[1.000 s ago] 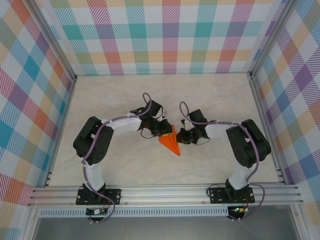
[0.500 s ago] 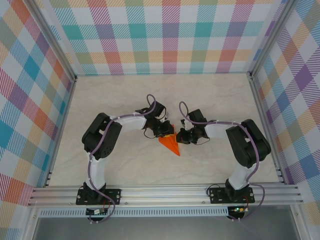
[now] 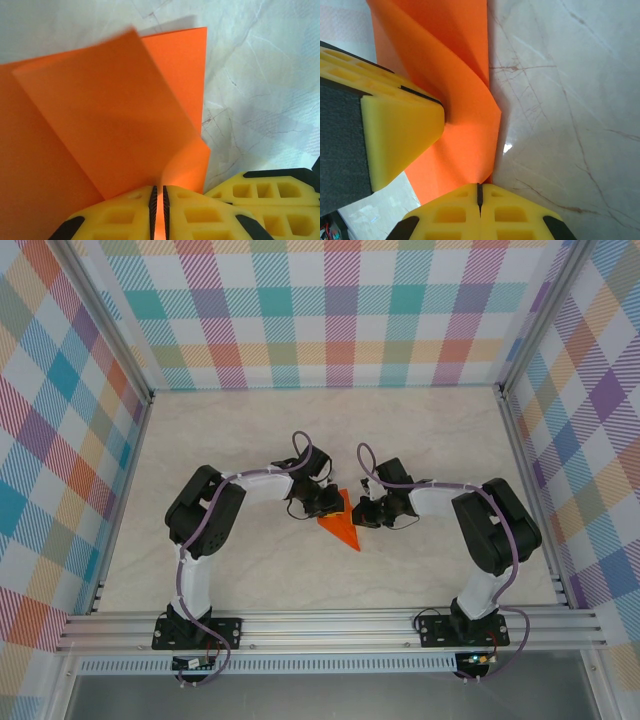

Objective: Fold a paper plane with a square sheet of paper (fold left side to right side)
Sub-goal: Fourth fold the wing at the center of the table.

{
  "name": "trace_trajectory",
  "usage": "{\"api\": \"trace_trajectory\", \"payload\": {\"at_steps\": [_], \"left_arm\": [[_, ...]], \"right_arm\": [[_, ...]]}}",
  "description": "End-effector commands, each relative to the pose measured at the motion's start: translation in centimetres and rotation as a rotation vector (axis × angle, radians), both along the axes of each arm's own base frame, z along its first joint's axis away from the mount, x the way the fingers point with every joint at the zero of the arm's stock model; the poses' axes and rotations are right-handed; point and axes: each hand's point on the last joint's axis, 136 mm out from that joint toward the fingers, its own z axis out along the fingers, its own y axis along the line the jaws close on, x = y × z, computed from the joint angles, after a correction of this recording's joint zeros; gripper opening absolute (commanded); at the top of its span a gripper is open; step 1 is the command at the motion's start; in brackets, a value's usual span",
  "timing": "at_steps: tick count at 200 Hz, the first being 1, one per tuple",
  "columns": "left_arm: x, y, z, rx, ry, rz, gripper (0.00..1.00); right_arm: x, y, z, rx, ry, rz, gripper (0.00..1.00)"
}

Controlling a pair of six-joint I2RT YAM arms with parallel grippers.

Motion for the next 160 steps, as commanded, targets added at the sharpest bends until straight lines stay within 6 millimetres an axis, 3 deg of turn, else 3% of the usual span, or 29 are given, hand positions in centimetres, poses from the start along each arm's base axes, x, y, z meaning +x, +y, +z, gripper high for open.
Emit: {"api": "trace_trajectory", "payload": {"at_steps": [1,46,67,84,120,160], "left_arm": [[-1.9,2.0,-3.1,0.107,0.068,0.008,0.15],[-2.3,2.2,-3.7,0.106,0.077,0.017,0.15],[-2.5,2.3,-3.8,0.107,0.082,0.017,0.14],[-2.5,2.3,-3.7,0.105,0.08,0.018,0.14],[-2.5,2.3,-3.6,0.105,0.077,0.016,0.14],[-2.4,2.2,-3.5,0.1,0.074,0.013,0.14]], "right_arm": [[-0.8,-0.7,-0.7,-0.057,0.024,0.009,0.05],[-0.1,-1.0,3.5,-0.044,-0.082,-0.007,0.21],[-0.9,-1.1,4.7,-0.013,-0.099,-0.002,0.25],[-2.0,0.1,5.7,0.076,-0.083,0.044,0.24],[-4.9,2.5,5.1,0.153,0.017,0.142,0.21],[-4.8,2.6,2.9,0.102,0.057,0.132,0.2]]}}
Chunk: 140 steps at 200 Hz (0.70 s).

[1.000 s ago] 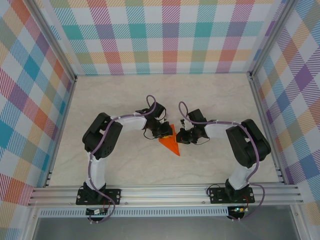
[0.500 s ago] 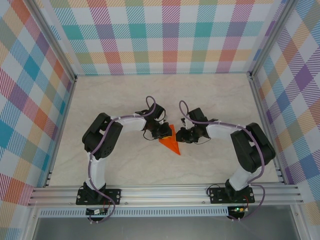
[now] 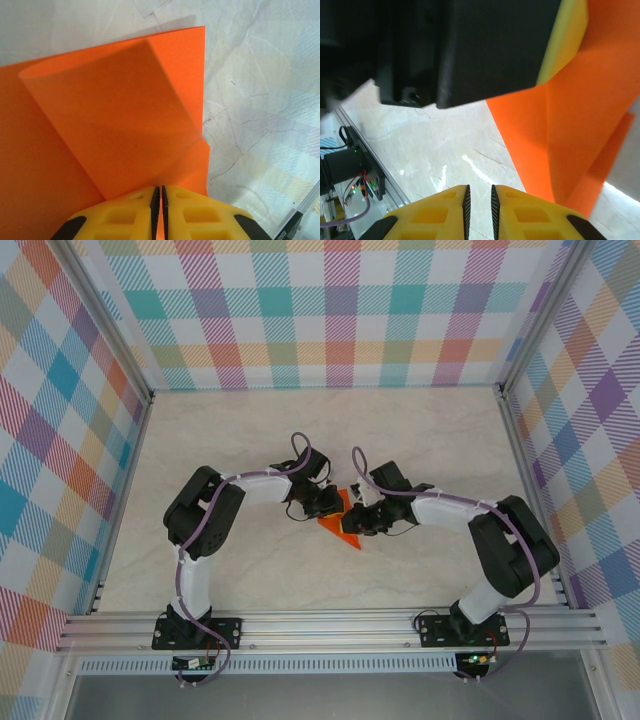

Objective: Fold a paper plane with a square sheet of paper (fold left side to right side)
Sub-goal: Fourth fold the wing at the center of the table.

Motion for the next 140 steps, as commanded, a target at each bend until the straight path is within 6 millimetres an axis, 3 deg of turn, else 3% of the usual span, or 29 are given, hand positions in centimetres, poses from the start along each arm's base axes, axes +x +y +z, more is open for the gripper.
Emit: {"api": "trace_trajectory", "payload": {"at_steps": [1,56,140], "left_arm": [[-2.3,2.2,-3.3,0.116,0.094,0.014,0.14],[-2.2,2.2,-3.0,0.115,0.083,0.011,0.14],[-2.2,2.2,-3.0,0.12,0.082,0.01,0.14]], "right_arm": [[-0.4,0.0,-1.2,-0.006,0.046,0.001,0.2],[-0.6,-1.3,-3.4,-0.104,0.073,-0.024,0.19],[-1.2,-2.3,-4.4,-0.167,0.085,-0.012,0.19]]}}
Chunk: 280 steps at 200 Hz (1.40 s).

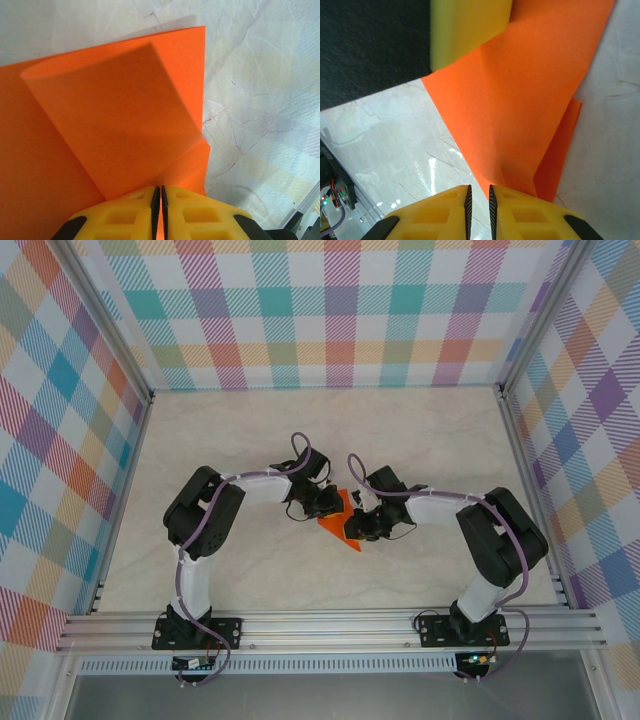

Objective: Fold a paper plane with a square sheet of paper (fold left side to right side)
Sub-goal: Fourth fold the wing at the center of the table.

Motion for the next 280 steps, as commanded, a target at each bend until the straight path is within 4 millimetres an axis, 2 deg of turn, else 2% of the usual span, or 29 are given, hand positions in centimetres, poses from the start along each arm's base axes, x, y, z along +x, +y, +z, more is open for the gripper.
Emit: {"api": "trace_trajectory", "payload": {"at_steps": [1,158,175,206,222,257,280], "left_arm": [[-2.2,2.2,-3.0,0.119,0.082,0.01,0.14],[-2.0,2.0,-2.9,0.121,0.081,0.004,0.14],[-2.0,2.0,-3.0,0.119,0.082,0.001,0.14],[-2.0,2.0,-2.9,0.119,0.081,0.001,0.14],[-2.0,2.0,-2.9,0.119,0.081,0.002,0.14],[-1.9,1.9,-2.8,0.114,0.079,0.003,0.14],[-2.0,2.0,-2.8,0.117,0.079,0.001,0.14]], "right_arm": [[-1.1,-1.1,-1.4,-0.06,0.043,0.011,0.19],[-2.3,-2.5,-2.4,-0.167,0.058,0.039,0.18],[-2.1,-2.2,-1.6,-0.145,0.042,0.035,0.18],[-0.8,-1.0,1.9,-0.074,-0.034,0.031,0.19],[-0.7,-0.8,3.0,-0.053,-0.053,0.031,0.19],[-1.9,-0.8,2.5,-0.03,-0.002,0.037,0.18],[-1.9,-2.6,2.6,-0.106,-0.052,-0.001,0.23]]}}
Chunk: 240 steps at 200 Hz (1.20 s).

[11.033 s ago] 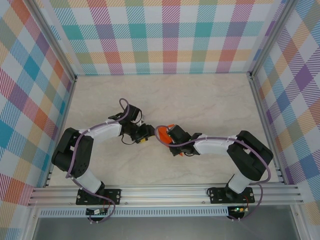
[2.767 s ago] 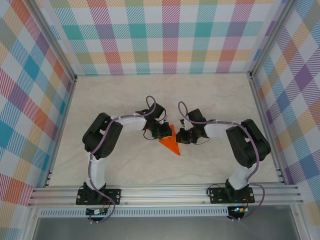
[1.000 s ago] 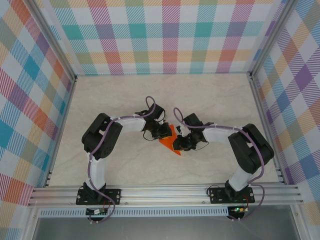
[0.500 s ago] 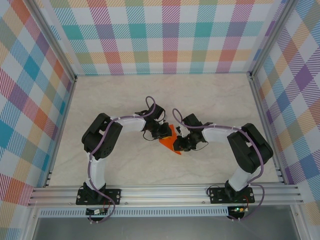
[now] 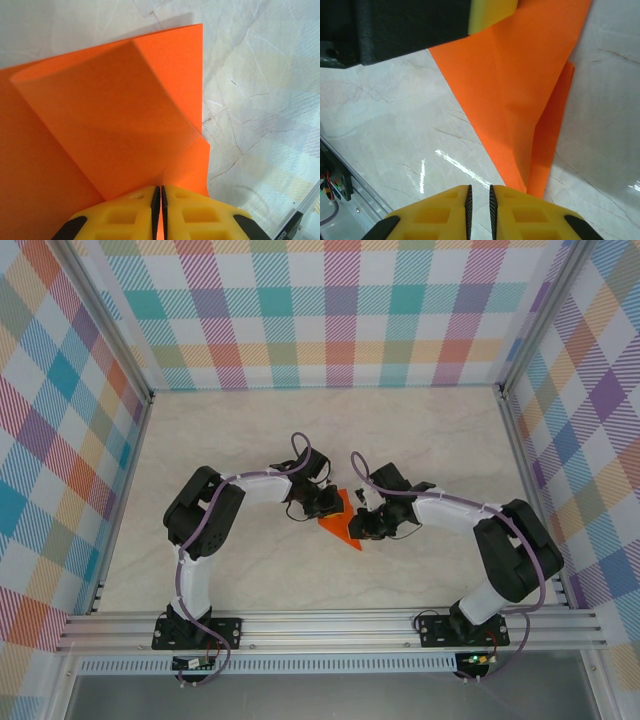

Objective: Fold a paper plane with a square sheet of paper (fold left side to right side)
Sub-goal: Fourth fold the wing at the center of the table.

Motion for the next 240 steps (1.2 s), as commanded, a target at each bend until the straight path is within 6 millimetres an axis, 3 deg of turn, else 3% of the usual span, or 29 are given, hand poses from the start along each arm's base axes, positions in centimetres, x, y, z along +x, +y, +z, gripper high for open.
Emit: {"api": "trace_trajectory", "payload": {"at_steps": [1,43,120,240], "left_arm": [[-2.0,1.9,-2.8,0.116,0.079,0.001,0.14],[-1.9,1.9,-2.7,0.116,0.075,-0.002,0.14],[-1.9,1.8,-2.6,0.112,0.077,-0.002,0.14],[-1.9,1.9,-2.5,0.111,0.075,0.0,0.13]], "right_arm": [[-0.9,-1.6,0.3,-0.061,-0.02,-0.015,0.23],[-1.3,-3.8,0.7,-0.239,-0.097,0.007,0.31],[-0.8,-1.5,-0.3,-0.365,-0.144,0.105,0.29],[-0.7,-0.8,-1.8,-0.397,-0.121,0.129,0.23]]}}
